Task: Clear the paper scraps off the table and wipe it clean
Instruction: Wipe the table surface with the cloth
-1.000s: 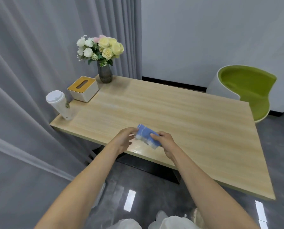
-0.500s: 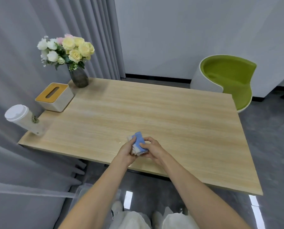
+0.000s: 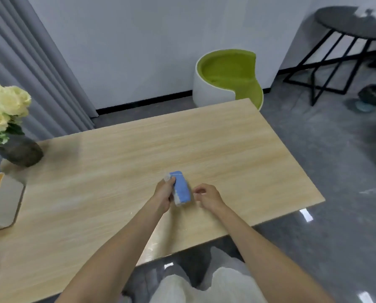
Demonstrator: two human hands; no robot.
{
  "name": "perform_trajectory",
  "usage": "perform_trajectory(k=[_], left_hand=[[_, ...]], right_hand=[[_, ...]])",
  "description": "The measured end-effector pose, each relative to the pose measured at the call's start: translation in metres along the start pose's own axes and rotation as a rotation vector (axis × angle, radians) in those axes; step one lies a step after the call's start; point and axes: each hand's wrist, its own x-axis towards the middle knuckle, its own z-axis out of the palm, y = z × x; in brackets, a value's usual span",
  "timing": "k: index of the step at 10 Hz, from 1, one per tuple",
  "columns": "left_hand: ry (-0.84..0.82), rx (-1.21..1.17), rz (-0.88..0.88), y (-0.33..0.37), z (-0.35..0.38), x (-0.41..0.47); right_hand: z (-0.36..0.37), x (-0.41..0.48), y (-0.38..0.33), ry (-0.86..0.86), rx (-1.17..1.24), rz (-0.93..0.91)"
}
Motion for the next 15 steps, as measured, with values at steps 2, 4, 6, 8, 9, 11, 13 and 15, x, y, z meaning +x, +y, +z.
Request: perform_trajectory(k=[2,4,6,8,9,11,13,15], left_hand=[[-0.210,0.460,0.059,0.003,0.075,0.030],[-0.400,0.840,0.197,-0.019,0.196,0.038],[-0.776,1.507,0.402,-0.054,0.317,0.048],[-0.487,1.522,0.874,-0.088,0.396,0.063],[-0.389,1.480,0.800,-0.110,0.409,0.063],[-0.858,1.580,0.895,-0.168,0.406,0.029],[-0.469,1.579,1.159,-0.129,0.415,0.084],[-1.114,1.494,1.183,-0.161,0.416,0.041]], right_hand=[[-0.094,-0.017,0.059,0.286,-0.109,0.165],[-0.172,-0.028,0.114,0.497,-0.119,0.212],[-0.247,-0.010,0.167,0.535,-0.257,0.275],[-0.294,0.004,0.206,0.488,-0.375,0.275],[-0.306,0.009,0.219,0.437,-0.338,0.257],[-0.309,0.006,0.220,0.522,-0.072,0.163],[-0.311,0.002,0.222,0.558,0.022,0.164],[-0.311,0.002,0.226,0.575,-0.024,0.177]])
